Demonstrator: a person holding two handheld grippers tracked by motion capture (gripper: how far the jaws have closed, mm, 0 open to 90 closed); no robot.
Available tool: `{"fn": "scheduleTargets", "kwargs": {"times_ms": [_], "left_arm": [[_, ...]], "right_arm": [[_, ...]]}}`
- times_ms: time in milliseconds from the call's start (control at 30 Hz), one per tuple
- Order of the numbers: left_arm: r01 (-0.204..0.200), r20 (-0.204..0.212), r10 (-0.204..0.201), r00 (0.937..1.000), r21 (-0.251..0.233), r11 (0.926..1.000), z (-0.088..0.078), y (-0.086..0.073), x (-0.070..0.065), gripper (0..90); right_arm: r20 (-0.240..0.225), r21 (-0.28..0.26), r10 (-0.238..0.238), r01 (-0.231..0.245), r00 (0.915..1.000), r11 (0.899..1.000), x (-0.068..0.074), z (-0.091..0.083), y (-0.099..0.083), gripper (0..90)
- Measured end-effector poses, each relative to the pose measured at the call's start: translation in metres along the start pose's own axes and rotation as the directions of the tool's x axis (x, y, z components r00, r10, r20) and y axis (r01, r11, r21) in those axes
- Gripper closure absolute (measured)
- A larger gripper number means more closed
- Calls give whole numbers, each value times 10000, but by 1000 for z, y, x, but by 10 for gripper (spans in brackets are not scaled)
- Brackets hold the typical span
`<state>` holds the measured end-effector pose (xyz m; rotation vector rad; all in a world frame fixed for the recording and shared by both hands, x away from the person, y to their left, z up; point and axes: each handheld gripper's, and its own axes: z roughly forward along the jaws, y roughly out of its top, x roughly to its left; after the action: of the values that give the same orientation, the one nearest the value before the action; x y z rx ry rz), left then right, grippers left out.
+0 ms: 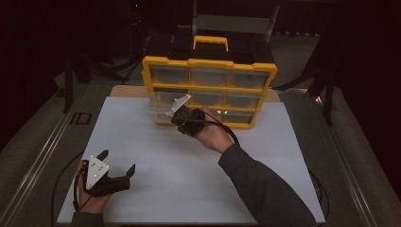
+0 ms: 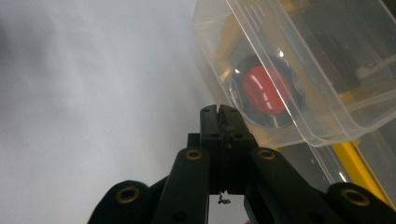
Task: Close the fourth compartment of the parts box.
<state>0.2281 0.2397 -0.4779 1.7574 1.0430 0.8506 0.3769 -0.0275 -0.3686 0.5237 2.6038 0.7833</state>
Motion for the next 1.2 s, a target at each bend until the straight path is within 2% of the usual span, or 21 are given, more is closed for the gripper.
{"fn": "scheduleTargets", "kwargs": {"times_ms": [133,733,1200], "left_arm": [[6,-5,-6,10000,-3,10000,0,0,0,3],[-2,-8,2,10000,-12,10000,0,0,0,3],[2,-7,-2,10000,-14,10000,0,0,0,3]], "right_arm": [[40,-106,195,-194,9998,9998,-1,2,-1,894],[530,-201,375,-365,9979,9991,-7,11,0,896],[632,-281,581,-565,9963,9980,-8,17,1,899]]}}
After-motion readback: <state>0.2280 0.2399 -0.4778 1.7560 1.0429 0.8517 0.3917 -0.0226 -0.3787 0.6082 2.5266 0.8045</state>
